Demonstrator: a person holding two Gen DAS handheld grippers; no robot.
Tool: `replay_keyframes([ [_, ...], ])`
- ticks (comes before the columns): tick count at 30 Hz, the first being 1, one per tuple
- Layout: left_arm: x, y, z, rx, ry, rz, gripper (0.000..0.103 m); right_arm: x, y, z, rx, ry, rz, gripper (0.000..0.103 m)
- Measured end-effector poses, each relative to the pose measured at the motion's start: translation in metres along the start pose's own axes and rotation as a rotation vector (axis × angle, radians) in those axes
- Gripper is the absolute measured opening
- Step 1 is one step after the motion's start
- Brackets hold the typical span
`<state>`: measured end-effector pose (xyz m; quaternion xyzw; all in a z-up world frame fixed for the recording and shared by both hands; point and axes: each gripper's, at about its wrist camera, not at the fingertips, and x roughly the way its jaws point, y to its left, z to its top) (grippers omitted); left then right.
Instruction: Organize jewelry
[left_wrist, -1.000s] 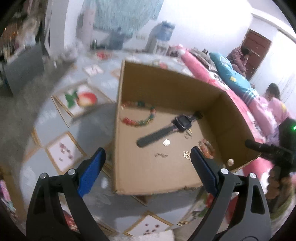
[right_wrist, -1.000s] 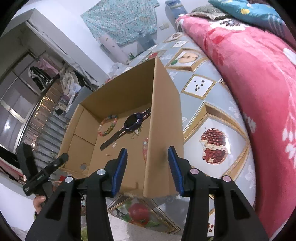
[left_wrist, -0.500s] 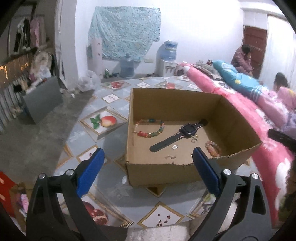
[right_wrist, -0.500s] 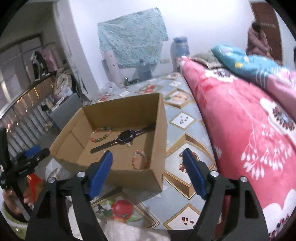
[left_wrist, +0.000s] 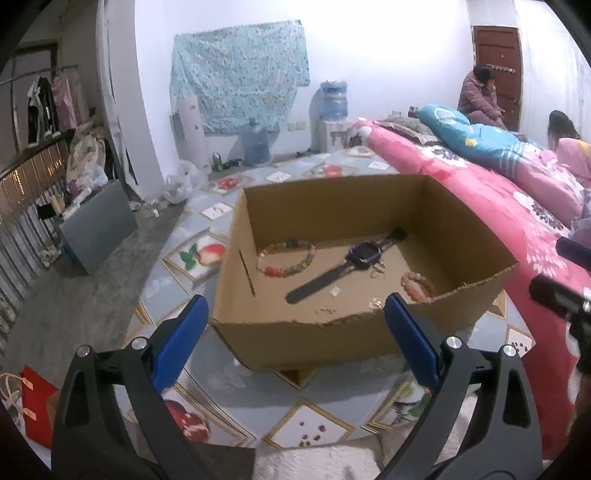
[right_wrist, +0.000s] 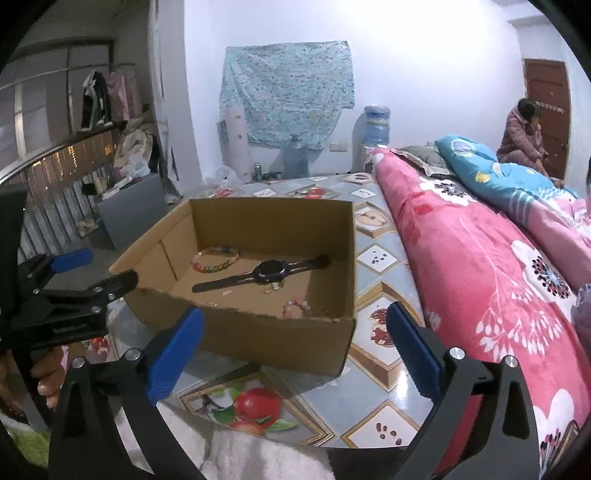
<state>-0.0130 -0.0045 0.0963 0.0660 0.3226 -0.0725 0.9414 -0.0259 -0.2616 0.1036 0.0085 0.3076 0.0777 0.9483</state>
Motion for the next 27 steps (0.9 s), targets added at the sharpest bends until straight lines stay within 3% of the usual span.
replay_keyframes([
  [4, 0.010, -0.001, -0.005, -0.039, 0.069, -0.028, 0.092, 0.006, 0.003, -0.008, 0.013, 0.042, 0.000, 0.097],
  [13, 0.032, -0.016, -0.012, -0.050, 0.202, 0.025, 0.092, 0.028, -0.003, -0.017, 0.097, 0.140, -0.119, 0.097],
  [17, 0.040, -0.019, -0.013, -0.057, 0.261, 0.040, 0.092, 0.039, -0.008, -0.021, 0.148, 0.203, -0.128, 0.097],
  [27, 0.048, -0.024, -0.014, -0.064, 0.301, 0.010, 0.092, 0.053, -0.004, -0.020, 0.175, 0.249, -0.134, 0.097],
])
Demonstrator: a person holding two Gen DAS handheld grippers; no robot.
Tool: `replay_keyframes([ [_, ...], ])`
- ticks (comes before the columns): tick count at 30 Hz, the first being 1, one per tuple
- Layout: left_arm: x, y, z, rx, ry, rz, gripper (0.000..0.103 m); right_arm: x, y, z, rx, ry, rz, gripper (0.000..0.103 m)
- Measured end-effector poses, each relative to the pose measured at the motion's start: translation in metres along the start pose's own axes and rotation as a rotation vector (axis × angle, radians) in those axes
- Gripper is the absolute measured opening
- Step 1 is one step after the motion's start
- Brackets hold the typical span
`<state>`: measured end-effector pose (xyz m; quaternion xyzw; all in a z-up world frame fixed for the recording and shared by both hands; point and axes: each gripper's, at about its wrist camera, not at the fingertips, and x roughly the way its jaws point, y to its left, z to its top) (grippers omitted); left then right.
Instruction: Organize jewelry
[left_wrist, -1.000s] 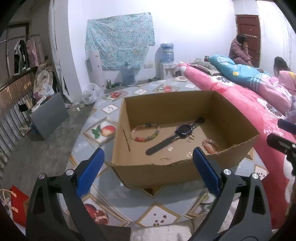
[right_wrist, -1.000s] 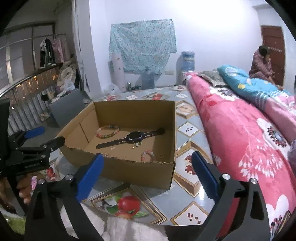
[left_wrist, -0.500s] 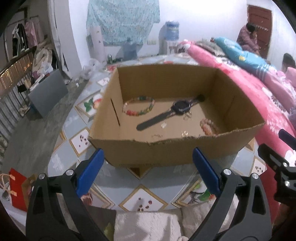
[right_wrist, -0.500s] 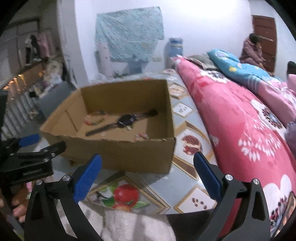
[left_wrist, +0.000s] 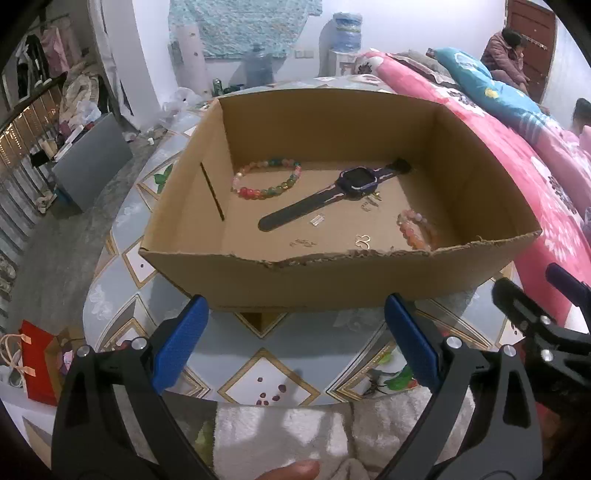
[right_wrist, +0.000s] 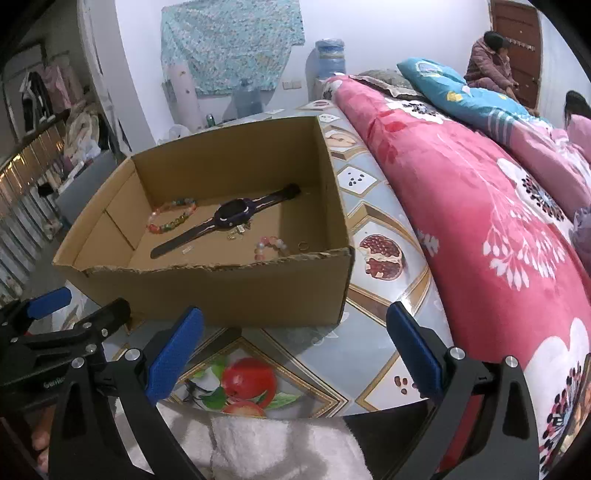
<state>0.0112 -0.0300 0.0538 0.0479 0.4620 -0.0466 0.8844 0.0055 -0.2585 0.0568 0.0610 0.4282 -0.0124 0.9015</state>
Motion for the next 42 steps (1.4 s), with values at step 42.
replay_keyframes([
  [42, 0.010, -0.001, 0.002, -0.019, 0.036, 0.027, 0.092, 0.014, 0.006, 0.004, 0.006, 0.051, -0.041, 0.097],
])
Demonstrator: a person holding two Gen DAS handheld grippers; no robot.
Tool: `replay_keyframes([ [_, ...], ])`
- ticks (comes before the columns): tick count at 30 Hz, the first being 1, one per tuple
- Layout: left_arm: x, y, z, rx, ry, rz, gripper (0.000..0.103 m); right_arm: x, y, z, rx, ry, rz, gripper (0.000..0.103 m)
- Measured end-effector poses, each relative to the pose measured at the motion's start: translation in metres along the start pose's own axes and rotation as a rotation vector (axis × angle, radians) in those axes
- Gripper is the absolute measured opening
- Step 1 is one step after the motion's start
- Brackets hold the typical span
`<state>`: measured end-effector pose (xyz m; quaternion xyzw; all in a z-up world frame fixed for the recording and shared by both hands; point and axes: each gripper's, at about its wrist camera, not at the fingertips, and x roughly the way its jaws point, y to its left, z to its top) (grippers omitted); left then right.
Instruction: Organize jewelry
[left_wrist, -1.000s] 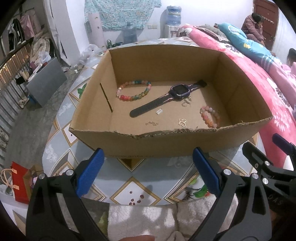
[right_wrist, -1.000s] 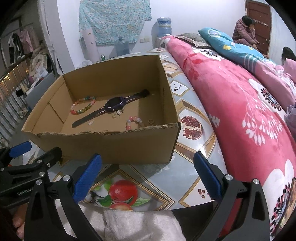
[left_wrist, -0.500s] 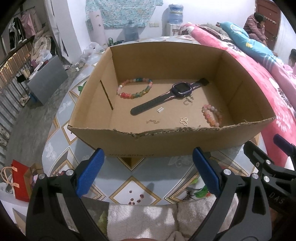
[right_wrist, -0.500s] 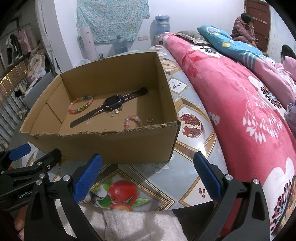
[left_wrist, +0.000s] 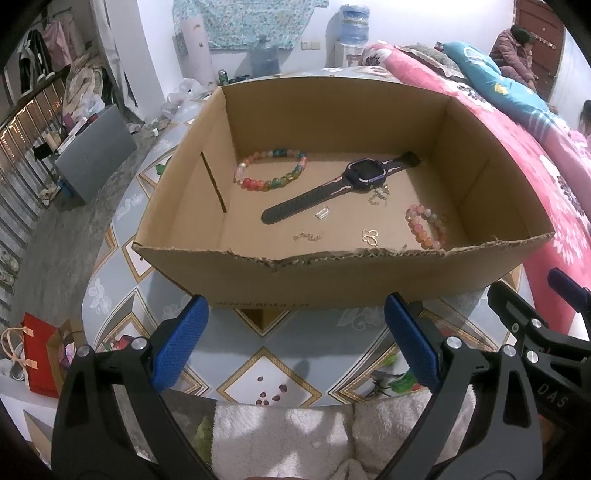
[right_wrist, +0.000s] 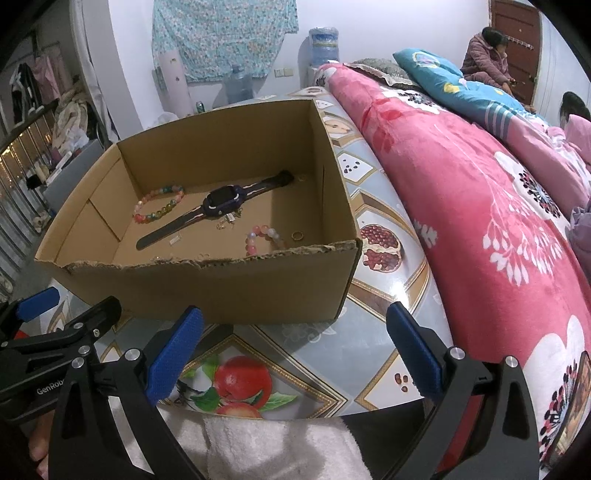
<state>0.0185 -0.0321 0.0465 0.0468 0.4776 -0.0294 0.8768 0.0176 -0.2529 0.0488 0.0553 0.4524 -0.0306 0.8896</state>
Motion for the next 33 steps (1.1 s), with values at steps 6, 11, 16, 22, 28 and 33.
replay_keyframes([
  [6, 0.0005, 0.0007, -0.0001, -0.001, 0.001, 0.000, 0.092, 0.0000, 0.0007, 0.0000, -0.002, 0.002, 0.001, 0.097],
  [11, 0.0005, 0.0010, -0.0001, -0.001, 0.001, -0.001, 0.092, 0.0001, 0.0008, 0.0000, -0.001, 0.003, 0.001, 0.097],
  [16, 0.0006, 0.0011, 0.0000, -0.001, 0.002, 0.000, 0.092, 0.0000, 0.0009, 0.0001, -0.001, 0.003, 0.000, 0.097],
  [22, 0.0003, 0.0013, -0.0004, -0.006, 0.001, -0.003, 0.092, 0.0011, 0.0017, -0.0001, -0.003, 0.007, -0.006, 0.097],
  [28, -0.0001, 0.0026, -0.0001, -0.011, 0.001, -0.006, 0.092, 0.0011, 0.0023, 0.0002, -0.007, 0.004, -0.011, 0.097],
  [33, -0.0004, 0.0021, 0.0003, -0.014, 0.007, -0.006, 0.092, 0.0017, 0.0016, 0.0003, -0.004, 0.010, -0.010, 0.097],
])
